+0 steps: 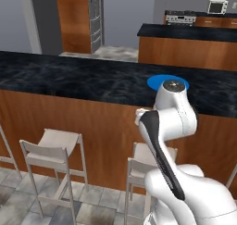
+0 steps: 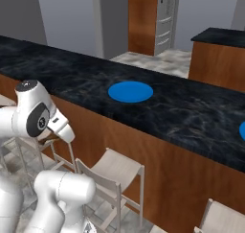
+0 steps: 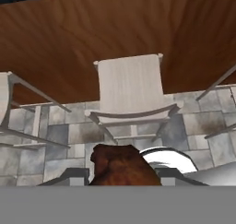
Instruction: Take the chicken drumsticks from the pan and place one on each plate on the dining counter.
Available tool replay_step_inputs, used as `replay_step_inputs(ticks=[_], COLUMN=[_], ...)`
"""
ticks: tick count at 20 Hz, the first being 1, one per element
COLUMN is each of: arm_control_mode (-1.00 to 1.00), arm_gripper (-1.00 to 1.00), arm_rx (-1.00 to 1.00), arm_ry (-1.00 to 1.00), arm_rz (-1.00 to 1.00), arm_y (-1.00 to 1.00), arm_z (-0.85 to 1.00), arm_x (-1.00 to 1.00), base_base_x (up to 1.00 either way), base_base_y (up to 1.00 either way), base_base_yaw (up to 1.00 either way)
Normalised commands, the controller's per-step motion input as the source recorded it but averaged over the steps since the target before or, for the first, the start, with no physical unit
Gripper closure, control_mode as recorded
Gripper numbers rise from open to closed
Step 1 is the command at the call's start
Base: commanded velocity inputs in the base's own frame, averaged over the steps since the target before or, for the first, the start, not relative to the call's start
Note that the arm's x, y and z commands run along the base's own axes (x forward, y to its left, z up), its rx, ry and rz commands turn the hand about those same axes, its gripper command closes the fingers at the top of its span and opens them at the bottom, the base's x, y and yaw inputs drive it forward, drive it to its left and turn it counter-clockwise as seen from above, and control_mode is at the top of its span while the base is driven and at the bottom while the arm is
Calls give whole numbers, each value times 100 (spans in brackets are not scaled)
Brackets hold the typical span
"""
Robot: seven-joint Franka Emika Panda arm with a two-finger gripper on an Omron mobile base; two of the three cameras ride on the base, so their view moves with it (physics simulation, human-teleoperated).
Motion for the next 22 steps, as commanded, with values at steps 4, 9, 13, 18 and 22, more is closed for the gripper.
replay_step_inputs(ticks=[4,9,13,18,22], arm_control_mode=[-100,-100,-100,-100,-100], arm_gripper=[100,100,100,100,100], arm_rx=[-12,-10,-7,-1,0], arm_ry=[-4,-9,-1,5,14], arm_rz=[5,19,20,19,11], arm_y=[-5,-31,-43,-53,-54], arm_z=[54,32,12,6,1], arm_x=[52,74,87,99,90], base_base_x=[0,0,0,0,0], base_base_y=[0,0,0,0,0], base_base_yaw=[0,0,0,0,0])
